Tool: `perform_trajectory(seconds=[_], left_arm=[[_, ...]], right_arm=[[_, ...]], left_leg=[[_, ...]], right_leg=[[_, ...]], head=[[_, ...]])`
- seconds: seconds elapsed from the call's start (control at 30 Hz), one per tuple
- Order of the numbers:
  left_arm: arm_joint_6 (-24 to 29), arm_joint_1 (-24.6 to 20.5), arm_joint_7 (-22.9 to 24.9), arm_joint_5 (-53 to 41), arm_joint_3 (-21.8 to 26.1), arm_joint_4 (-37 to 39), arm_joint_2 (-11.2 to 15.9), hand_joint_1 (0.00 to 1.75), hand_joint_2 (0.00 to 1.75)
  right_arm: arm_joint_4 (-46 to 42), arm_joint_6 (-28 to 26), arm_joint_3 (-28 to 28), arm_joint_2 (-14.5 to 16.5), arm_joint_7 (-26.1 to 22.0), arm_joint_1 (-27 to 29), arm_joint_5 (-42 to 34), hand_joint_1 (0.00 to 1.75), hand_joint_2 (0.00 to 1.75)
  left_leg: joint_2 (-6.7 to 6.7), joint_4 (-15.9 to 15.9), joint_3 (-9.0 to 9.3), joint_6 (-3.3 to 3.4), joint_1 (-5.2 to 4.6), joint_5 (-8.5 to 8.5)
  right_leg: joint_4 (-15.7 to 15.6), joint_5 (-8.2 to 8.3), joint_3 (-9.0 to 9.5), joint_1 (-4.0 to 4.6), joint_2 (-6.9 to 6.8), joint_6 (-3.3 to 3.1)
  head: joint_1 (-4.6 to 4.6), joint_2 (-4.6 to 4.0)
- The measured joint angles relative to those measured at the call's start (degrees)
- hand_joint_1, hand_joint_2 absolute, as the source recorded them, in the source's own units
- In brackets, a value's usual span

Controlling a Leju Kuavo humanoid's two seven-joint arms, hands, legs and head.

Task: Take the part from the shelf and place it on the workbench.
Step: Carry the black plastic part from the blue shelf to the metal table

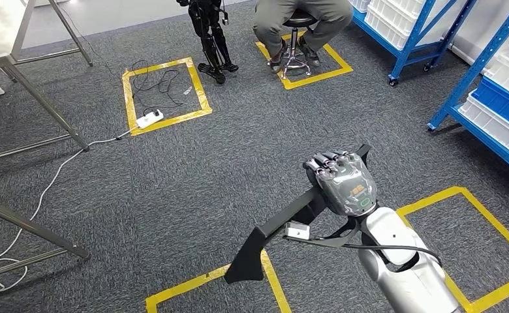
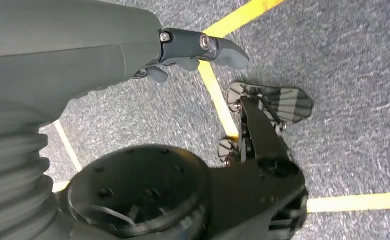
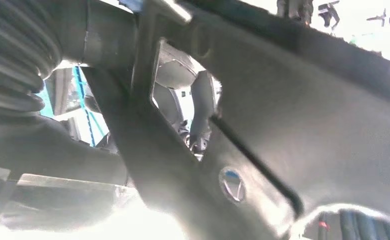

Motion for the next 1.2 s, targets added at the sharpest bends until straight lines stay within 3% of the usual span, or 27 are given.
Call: perform_trajectory(seconds=[0.03,0.1,0.13,0.17,0.23,0.3,0.37,0.43,0.5,0.57,0.63,0.67,0.7,0.77,0.8,0.83,0.9,0.97,1.03,1.07,1.13,1.17,1.2], left_arm=[[0.10,-0.06,0.01,-0.12,-0.02,0.00,0.00,0.00,1.75],[0.19,-0.16,0.04,-0.26,-0.07,0.00,-0.01,0.00,1.75],[0.19,-0.14,0.07,-0.29,-0.09,0.00,-0.01,0.00,1.75],[0.19,-0.12,0.10,-0.32,-0.12,0.01,-0.01,0.00,1.75],[0.23,-0.10,0.16,-0.42,-0.16,0.01,0.02,0.00,1.75],[0.35,-0.16,0.24,-0.57,-0.18,0.01,0.22,0.00,1.75],[0.43,-0.20,0.36,-0.72,-0.24,0.01,0.42,0.00,1.75],[0.50,-0.16,0.48,-0.79,-0.30,0.01,0.41,0.00,1.75],[0.57,-0.18,0.56,-0.80,-0.34,0.02,0.33,0.00,1.75],[0.56,-0.32,0.58,-0.81,-0.36,0.02,0.23,0.00,1.75],[0.55,-0.38,0.60,-0.81,-0.37,0.02,0.14,0.00,1.75],[0.55,-0.36,0.62,-0.81,-0.37,0.02,0.09,0.00,1.75],[0.54,-0.34,0.64,-0.81,-0.38,0.02,0.05,0.00,1.75],[0.54,-0.33,0.67,-0.83,-0.38,0.02,0.04,0.00,1.75],[0.53,-0.34,0.69,-0.85,-0.39,0.02,0.04,0.00,1.75],[0.52,-0.32,0.72,-0.89,-0.40,0.02,0.05,0.00,1.75],[0.50,-0.15,0.79,-1.02,-0.46,0.02,0.07,0.00,1.75],[0.48,0.05,0.89,-1.17,-0.65,0.05,0.09,0.00,1.75],[0.48,0.05,0.98,-1.28,-0.98,0.09,0.09,0.00,1.75],[0.48,0.02,1.01,-1.32,-1.12,0.09,0.08,0.00,1.75],[0.49,-0.02,1.04,-1.34,-1.31,0.09,0.06,0.00,1.75],[0.50,-0.02,1.05,-1.35,-1.37,0.09,0.04,0.00,1.75],[0.52,-0.02,1.05,-1.36,-1.44,0.09,0.04,0.00,1.75]], right_arm=[[-0.07,0.06,0.00,0.12,0.00,-0.03,0.07,1.75,1.75],[-0.10,0.19,0.02,0.30,0.00,-0.02,0.16,1.75,1.75],[-0.10,0.23,0.05,0.39,0.00,-0.02,0.19,1.75,1.75],[-0.10,0.26,0.07,0.49,0.00,-0.04,0.21,1.75,1.75],[-0.11,0.26,0.10,0.70,0.00,-0.14,0.24,1.75,1.75],[-0.12,0.26,0.10,0.86,0.00,-0.21,0.26,1.75,1.75],[-0.13,0.29,0.13,1.00,0.00,-0.15,0.29,1.75,1.75],[-0.22,0.32,0.15,1.12,0.00,-0.13,0.33,1.75,1.75],[-0.33,0.32,0.05,1.11,0.01,-0.18,0.33,1.75,1.75],[-0.35,0.32,-0.08,1.02,0.02,-0.01,0.31,1.75,1.75],[-0.31,0.33,-0.12,0.95,0.02,0.36,0.31,1.75,1.75],[-0.29,0.34,-0.12,0.93,0.02,0.49,0.31,1.75,1.75],[-0.28,0.35,-0.14,0.92,0.02,0.55,0.31,1.75,1.75],[-0.28,0.35,-0.23,0.93,0.02,0.55,0.31,1.75,1.75],[-0.28,0.35,-0.27,0.95,0.02,0.56,0.32,1.75,1.75],[-0.29,0.35,-0.30,0.97,0.02,0.58,0.35,1.75,1.75],[-0.30,0.34,-0.33,1.03,0.02,0.62,0.45,1.75,1.75],[-0.35,0.33,-0.37,1.13,0.02,0.58,0.62,1.75,1.75],[-0.50,0.33,-0.40,1.25,0.02,0.57,0.79,1.75,1.75],[-0.56,0.33,-0.42,1.28,0.02,0.58,0.84,1.75,1.75],[-0.61,0.33,-0.43,1.30,0.02,0.61,0.94,1.75,1.75],[-0.61,0.34,-0.43,1.30,0.02,0.62,1.01,1.75,1.75],[-0.61,0.35,-0.43,1.31,0.02,0.63,1.09,1.75,1.75]], left_leg=[[1.31,3.48,-1.56,-0.07,-0.04,-1.89],[2.43,11.26,-5.28,-0.04,-0.07,-5.33],[2.57,13.50,-6.38,0.11,-0.09,-5.92],[2.64,13.39,-6.32,0.41,-0.18,-5.34],[3.42,7.19,-2.97,1.62,-0.80,-2.03],[5.25,0.26,0.76,2.98,-1.88,0.27],[5.85,-1.97,1.73,3.67,-2.58,0.56],[4.89,-2.86,1.98,4.00,-2.43,1.05],[3.91,-4.25,2.76,4.23,-1.94,1.88],[2.82,-4.92,3.12,4.33,-1.70,2.36],[1.55,-4.90,2.96,4.25,-1.64,2.42],[0.93,-4.86,2.92,4.14,-1.58,2.44],[0.25,-4.78,2.89,3.92,-1.47,2.44],[-0.89,-4.36,2.80,3.21,-1.24,2.25],[-1.42,-4.04,2.65,2.72,-1.21,2.09],[-1.80,-3.78,2.43,2.28,-1.24,1.97],[-2.35,-3.60,2.04,1.60,-1.18,1.96],[-1.65,-3.08,1.70,1.12,-0.85,1.64],[0.74,0.49,0.15,0.68,-0.68,-0.52],[1.89,3.78,-1.38,0.53,-0.66,-2.22],[2.62,10.48,-4.77,0.40,-0.57,-4.94],[2.68,12.17,-5.72,0.45,-0.56,-5.19],[2.73,11.63,-5.52,0.64,-0.59,-4.33]], right_leg=[[-0.01,-0.02,0.03,0.27,-0.34,-0.38],[0.01,-0.17,0.05,0.92,-1.16,-0.90],[0.01,-0.24,0.07,1.23,-1.58,-1.00],[0.01,-0.31,0.12,1.51,-2.01,-1.10],[0.00,-0.44,0.33,1.93,-2.84,-1.27],[-0.04,-0.59,0.51,2.28,-3.68,-1.28],[-0.20,-0.71,0.57,2.42,-4.57,-1.06],[-0.42,-0.82,0.64,2.54,-5.15,-0.76],[1.72,-2.04,-0.26,2.51,-3.37,-0.64],[8.40,-4.88,-3.40,2.05,-0.97,-0.71],[15.03,-6.90,-6.90,1.48,-0.41,-0.20],[15.69,-6.71,-7.43,1.15,-0.37,0.39],[13.98,-5.60,-6.78,0.80,-0.32,1.20],[5.93,-2.25,-3.16,-0.01,0.43,2.71],[2.49,-0.98,-1.55,-0.16,0.82,2.92],[0.50,-0.31,-0.61,-0.19,1.13,2.75],[-0.02,-0.05,-0.27,0.21,0.89,1.68],[-0.05,0.13,-0.19,0.15,0.39,0.80],[-0.18,0.19,0.01,0.17,-0.18,-0.08],[-0.18,0.11,0.09,0.41,-0.49,-0.40],[-0.16,-0.09,0.16,0.91,-1.29,-0.79],[-0.14,-0.18,0.20,1.12,-1.72,-0.91],[-0.14,-0.27,0.30,1.30,-2.14,-1.01]], head=[[-0.05,0.00],[-0.09,0.00],[-0.08,0.00],[-0.08,0.00],[-0.07,0.00],[0.00,0.00],[-0.11,0.00],[-0.26,0.00],[-0.20,0.00],[-0.10,0.00],[-0.04,0.00],[-0.04,0.00],[-0.04,0.00],[0.00,0.00],[0.01,0.00],[0.02,0.00],[0.00,0.00],[-0.04,0.00],[-0.21,0.00],[-0.29,0.00],[-0.34,0.00],[-0.34,0.00],[-0.34,0.00]])
